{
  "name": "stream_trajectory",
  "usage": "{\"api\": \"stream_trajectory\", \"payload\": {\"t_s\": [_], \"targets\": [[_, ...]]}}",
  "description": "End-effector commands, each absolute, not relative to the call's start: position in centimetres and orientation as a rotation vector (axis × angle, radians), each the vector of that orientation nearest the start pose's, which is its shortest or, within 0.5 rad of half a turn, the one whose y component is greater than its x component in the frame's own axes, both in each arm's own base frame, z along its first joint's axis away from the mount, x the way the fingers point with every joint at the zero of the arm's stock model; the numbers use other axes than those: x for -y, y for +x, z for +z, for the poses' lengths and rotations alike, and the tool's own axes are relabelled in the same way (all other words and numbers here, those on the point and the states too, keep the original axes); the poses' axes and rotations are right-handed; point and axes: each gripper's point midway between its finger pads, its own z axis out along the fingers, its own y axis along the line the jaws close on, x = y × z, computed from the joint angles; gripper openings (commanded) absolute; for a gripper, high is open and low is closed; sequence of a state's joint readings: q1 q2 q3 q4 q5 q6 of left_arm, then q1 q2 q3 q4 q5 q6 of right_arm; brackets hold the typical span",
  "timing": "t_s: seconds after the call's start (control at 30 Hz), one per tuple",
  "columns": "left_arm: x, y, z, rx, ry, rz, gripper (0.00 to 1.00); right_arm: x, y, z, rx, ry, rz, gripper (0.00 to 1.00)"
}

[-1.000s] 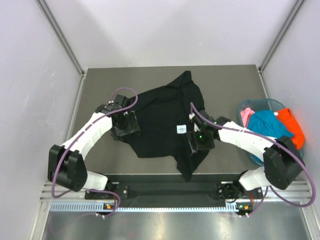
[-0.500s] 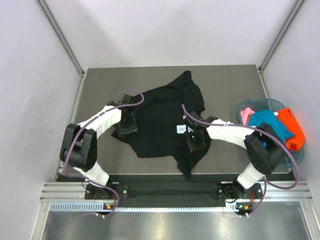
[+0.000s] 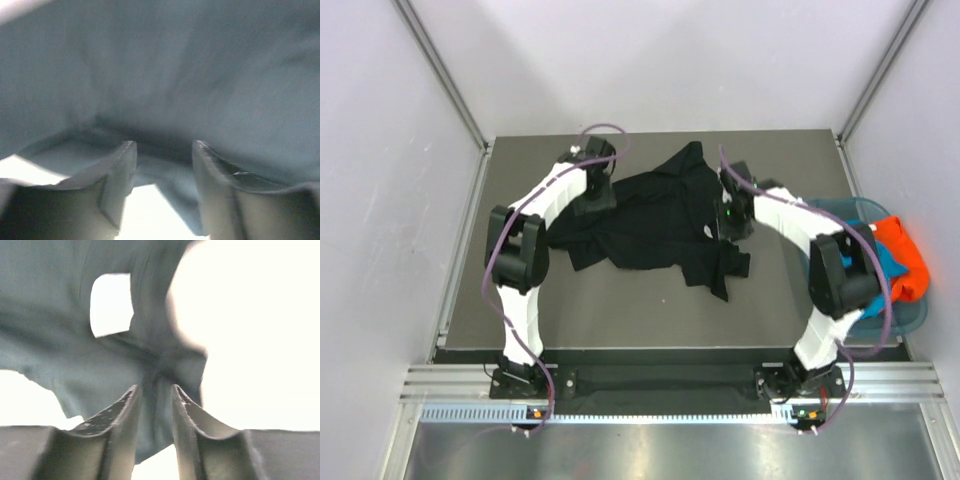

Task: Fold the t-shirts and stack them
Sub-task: Flatten the tshirt out

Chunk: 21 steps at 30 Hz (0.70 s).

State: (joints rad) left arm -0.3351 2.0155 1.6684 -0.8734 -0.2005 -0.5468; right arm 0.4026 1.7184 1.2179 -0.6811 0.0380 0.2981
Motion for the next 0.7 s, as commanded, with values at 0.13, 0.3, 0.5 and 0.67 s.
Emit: {"api": "stream_trajectory", "payload": {"t_s": [0.13,0.3,0.5,0.67], "targets": [[10.2,39.0,10.5,-2.705,-0.366,0.171,0.63,-12.7,35.2,9.9,-2.750,-0.277,0.020,0.46],[9.3,30.7,9.0,-2.744,-0.384,0.014,0.27,-13.6,29.8,11.9,-2.717,-0.266,0.162,0.46],[9.0,30.0,6.4,-2.742,-0.444,-0.068,0.34,-13.8,24.4,10.0,-2.773,-0.197,0.264,0.45],[8.3,30.6,4.0,-2.796,-0.459,0.006,0.45,-13.7,22.6,9.1,-2.792,-0.155,0.305,0.45]]}}
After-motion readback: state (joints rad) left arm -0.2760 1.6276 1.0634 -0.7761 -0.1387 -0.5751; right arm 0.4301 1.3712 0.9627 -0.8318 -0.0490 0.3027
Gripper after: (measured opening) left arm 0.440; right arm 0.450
